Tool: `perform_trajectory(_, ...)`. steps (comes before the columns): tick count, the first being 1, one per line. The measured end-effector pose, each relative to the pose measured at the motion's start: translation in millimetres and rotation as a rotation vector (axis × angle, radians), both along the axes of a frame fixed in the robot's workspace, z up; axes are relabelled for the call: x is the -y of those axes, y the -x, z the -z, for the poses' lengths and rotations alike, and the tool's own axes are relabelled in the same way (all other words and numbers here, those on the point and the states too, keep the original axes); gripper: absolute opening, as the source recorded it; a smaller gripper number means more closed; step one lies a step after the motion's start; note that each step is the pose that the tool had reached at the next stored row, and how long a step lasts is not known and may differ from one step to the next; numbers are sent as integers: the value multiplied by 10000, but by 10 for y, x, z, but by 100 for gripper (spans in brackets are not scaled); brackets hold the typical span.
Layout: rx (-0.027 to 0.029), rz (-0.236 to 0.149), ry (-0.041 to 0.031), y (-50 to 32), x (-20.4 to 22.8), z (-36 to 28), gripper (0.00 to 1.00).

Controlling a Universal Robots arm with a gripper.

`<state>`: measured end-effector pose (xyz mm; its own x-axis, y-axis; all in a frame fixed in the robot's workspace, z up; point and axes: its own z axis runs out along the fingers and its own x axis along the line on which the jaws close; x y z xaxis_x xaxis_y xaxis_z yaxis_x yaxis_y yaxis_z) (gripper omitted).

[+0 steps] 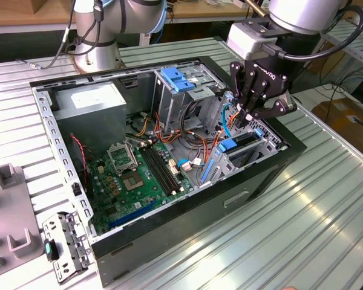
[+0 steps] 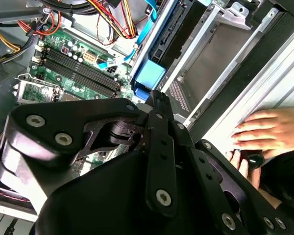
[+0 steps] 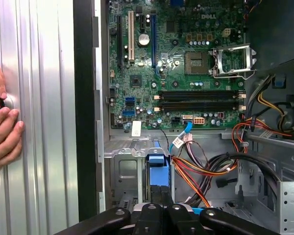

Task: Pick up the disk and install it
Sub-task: 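Insert the first disk wire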

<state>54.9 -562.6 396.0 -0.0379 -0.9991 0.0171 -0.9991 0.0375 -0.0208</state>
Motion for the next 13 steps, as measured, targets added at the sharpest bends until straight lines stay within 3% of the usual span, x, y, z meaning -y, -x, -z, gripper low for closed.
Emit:
perform_trajectory(4,0,-18,1,-73,0,2,11)
perform_trajectory(9,-3,-844,1,-83,1,-10,11)
perform_trajectory(13,-31,-985,-1,-92,0,-92,11)
